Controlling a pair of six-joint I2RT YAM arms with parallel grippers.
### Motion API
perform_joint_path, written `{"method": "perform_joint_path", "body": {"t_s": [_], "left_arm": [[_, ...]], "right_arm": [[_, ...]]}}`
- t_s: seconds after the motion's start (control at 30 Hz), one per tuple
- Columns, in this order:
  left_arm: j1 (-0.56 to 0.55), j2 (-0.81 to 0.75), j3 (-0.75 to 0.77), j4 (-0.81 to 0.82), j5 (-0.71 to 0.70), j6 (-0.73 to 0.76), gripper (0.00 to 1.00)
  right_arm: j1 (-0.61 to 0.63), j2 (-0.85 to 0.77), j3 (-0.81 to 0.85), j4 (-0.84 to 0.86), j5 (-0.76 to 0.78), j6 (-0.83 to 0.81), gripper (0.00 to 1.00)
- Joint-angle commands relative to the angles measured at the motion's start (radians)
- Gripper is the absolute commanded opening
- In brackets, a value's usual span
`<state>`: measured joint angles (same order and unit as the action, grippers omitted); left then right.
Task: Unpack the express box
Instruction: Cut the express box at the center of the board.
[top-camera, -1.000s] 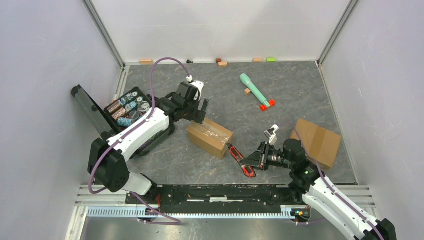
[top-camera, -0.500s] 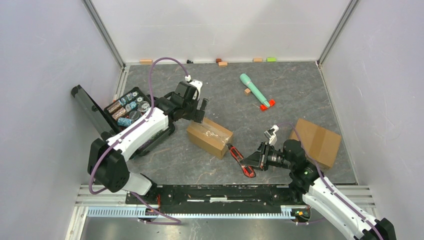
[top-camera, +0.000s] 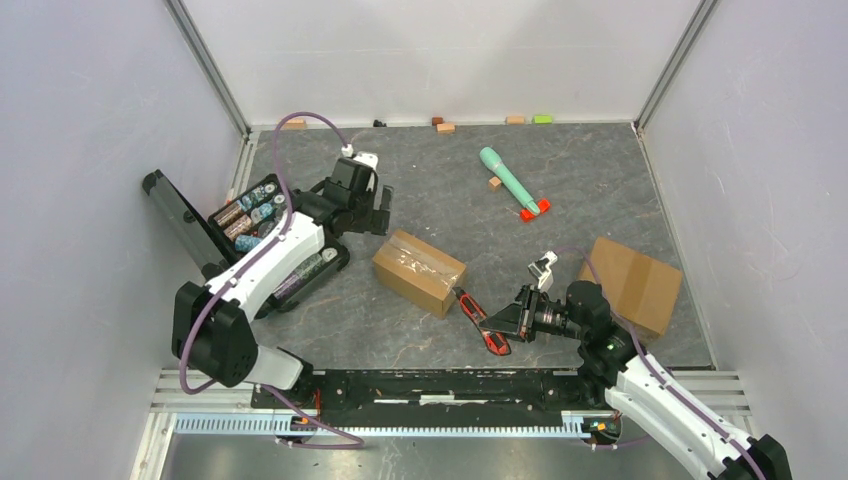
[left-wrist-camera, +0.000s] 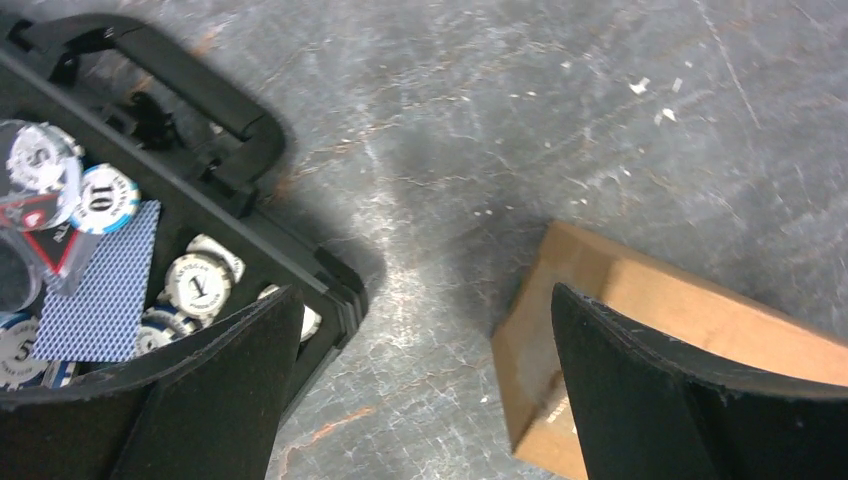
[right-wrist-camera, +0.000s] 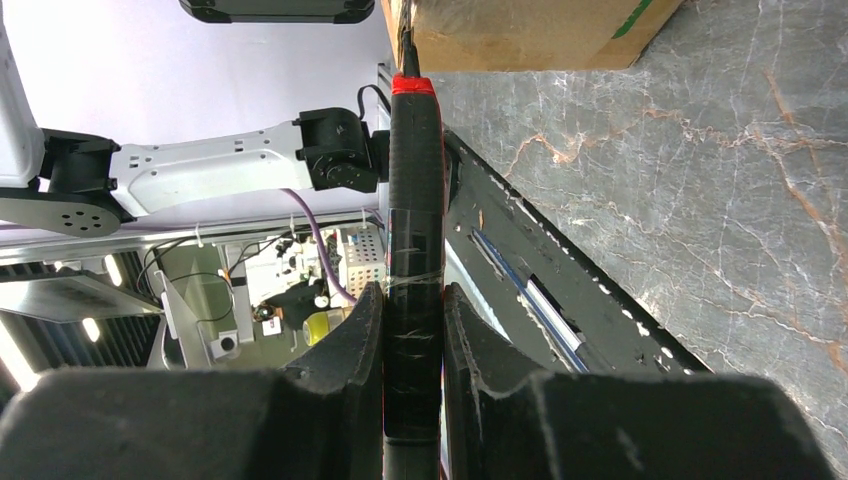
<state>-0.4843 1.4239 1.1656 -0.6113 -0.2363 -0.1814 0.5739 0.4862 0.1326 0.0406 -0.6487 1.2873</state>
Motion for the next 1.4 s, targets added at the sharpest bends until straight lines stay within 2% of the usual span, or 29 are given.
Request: {"method": "perform_joint_path", "body": {"t_s": [0.0, 0.57, 1.37], "left_arm": [[0.051, -0.024, -0.011, 0.007, -0.047, -0.086, 1.0], [0.079, 0.096, -0.041, 0.056, 0.068, -0.242, 0.98], [0.076, 0.037, -0.2, 0.17, 0.275, -0.385, 0.95]], "right_arm": [[-0.005, -0.006, -0.012, 0.077, -0.012, 0.021, 0.0], [-0.006, 0.012, -0.03, 0.121, -0.032, 0.038, 0.0], [-0.008, 0.13, -0.025, 0.25, -0.074, 0.058, 0.0]]}}
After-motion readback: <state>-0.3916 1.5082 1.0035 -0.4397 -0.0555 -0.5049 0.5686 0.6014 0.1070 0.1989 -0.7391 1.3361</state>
